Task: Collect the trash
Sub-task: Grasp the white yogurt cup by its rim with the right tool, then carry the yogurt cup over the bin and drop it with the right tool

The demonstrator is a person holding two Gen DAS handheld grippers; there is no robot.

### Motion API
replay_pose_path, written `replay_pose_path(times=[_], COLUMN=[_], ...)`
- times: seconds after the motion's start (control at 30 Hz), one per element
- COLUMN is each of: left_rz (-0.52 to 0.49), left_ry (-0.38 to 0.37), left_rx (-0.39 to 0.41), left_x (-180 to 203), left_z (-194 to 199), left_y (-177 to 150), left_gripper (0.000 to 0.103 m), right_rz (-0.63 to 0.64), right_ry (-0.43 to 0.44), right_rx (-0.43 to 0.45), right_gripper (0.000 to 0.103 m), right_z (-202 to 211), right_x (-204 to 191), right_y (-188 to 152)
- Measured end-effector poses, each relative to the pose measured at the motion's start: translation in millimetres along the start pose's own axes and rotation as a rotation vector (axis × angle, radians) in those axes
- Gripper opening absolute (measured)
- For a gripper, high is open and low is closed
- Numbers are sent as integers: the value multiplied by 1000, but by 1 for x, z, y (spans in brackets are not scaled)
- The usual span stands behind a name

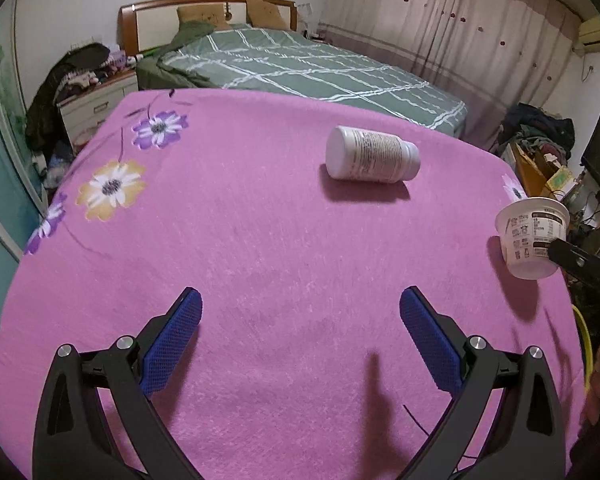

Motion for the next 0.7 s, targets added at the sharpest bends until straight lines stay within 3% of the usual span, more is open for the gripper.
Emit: replay_pose_path(times=[0.27, 0.33, 0.7], left_rz=[11, 9, -4], left_ry=[-7, -9, -7], left_rx=[-10, -12, -16], left_x=[0, 0, 3], left_z=[-3, -3, -5], left_y=[-6, -6, -8], left_gripper=[98, 98, 98], right_rz=[-6, -10, -8], right_ry=[-25, -29, -25], right_rx=[-34, -30, 23], right_gripper=[79, 75, 75], right_z=[-25, -28, 2], right_x=[-7, -8, 3], right_y=[7, 7, -1])
Point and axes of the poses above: each gripper's, at about its wrist camera, not at the fingertips, and z roughly against the way its jaws point, x to its right, y to its top, the point moved 8 cm from there along -z, roughly the way its jaws point, and after that the axes turned 14 degrees about -y, right-handed, at the moved point
